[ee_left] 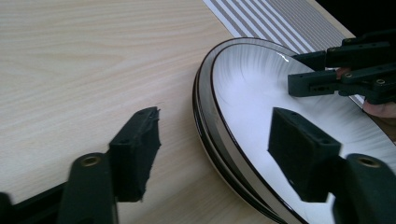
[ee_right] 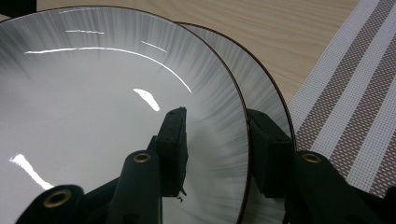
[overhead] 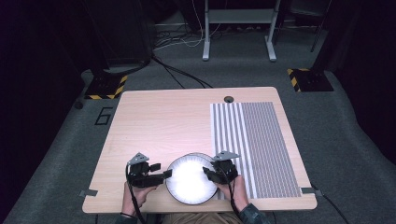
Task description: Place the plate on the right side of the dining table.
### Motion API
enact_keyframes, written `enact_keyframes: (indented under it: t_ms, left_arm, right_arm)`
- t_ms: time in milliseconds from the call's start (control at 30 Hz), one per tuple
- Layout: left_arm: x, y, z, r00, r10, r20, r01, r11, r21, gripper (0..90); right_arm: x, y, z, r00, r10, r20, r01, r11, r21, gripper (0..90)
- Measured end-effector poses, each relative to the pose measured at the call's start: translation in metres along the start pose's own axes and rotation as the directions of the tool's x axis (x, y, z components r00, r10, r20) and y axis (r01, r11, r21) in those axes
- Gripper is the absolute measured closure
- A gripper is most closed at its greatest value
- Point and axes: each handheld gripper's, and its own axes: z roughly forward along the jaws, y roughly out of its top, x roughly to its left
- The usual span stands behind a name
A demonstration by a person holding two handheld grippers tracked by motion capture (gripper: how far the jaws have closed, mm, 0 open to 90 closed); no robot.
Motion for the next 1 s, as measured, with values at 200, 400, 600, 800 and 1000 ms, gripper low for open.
enact_keyframes:
  t_ms: [200,400,600,800,1000]
  left_arm:
    - [-0.004,-0.002,0.008,1.0000,0.000,0.006,-0.001,0.9997,0.023,55.9]
    - [-0.009,-0.004,0.014,1.0000,0.008,-0.001,-0.008,0.9999,0.013,68.7]
    - [-0.009,-0.006,0.021,0.9987,-0.014,-0.049,0.014,0.9999,-0.001,74.9]
    - [-0.010,-0.005,0.024,0.9972,-0.026,-0.070,0.025,0.9994,-0.025,77.5]
    - [-0.008,-0.004,0.025,0.9968,-0.029,-0.075,0.026,0.9992,-0.030,78.5]
  right_arm:
    - [0.000,0.000,0.000,1.0000,0.000,0.003,0.000,1.000,-0.001,60.7]
    - [-0.001,0.001,0.000,1.0000,0.004,-0.001,-0.004,1.000,0.001,62.5]
    - [-0.007,0.000,-0.001,0.9990,0.035,-0.028,-0.036,0.999,-0.011,69.0]
    - [-0.009,-0.001,0.000,0.9978,0.062,-0.021,-0.063,0.997,-0.036,72.7]
    - [-0.014,-0.001,-0.001,0.9923,0.116,-0.045,-0.117,0.992,-0.042,76.4]
